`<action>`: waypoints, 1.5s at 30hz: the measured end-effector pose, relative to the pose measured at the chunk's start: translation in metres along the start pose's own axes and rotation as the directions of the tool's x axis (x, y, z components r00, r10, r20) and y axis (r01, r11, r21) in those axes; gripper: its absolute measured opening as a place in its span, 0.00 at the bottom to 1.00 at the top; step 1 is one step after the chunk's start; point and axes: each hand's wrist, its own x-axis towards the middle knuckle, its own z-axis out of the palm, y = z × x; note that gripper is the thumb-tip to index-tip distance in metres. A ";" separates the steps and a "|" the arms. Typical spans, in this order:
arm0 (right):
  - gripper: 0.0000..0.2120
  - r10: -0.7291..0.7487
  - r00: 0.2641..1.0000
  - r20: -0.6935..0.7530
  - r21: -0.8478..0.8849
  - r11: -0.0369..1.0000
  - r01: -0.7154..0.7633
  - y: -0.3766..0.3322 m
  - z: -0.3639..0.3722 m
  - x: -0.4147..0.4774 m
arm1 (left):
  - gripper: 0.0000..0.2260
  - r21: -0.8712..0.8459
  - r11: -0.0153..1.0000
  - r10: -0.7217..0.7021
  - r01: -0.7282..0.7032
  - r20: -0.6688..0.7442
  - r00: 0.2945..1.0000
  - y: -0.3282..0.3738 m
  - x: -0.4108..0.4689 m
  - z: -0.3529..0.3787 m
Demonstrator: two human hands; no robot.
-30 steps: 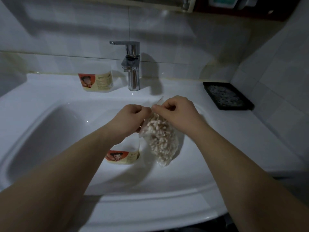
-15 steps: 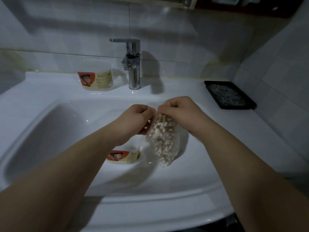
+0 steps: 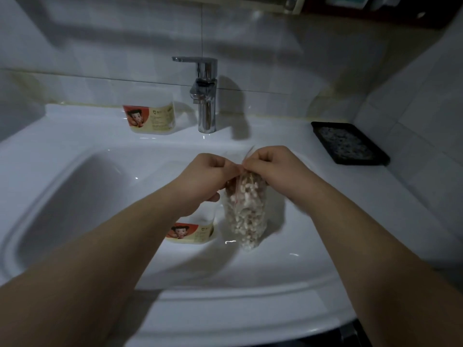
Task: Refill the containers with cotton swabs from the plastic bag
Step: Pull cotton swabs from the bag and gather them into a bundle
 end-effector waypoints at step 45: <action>0.20 -0.069 0.951 0.302 -0.715 0.643 0.274 -0.056 -0.007 0.022 | 0.13 0.236 0.961 0.205 -0.144 -0.257 0.944 -0.005 0.003 -0.016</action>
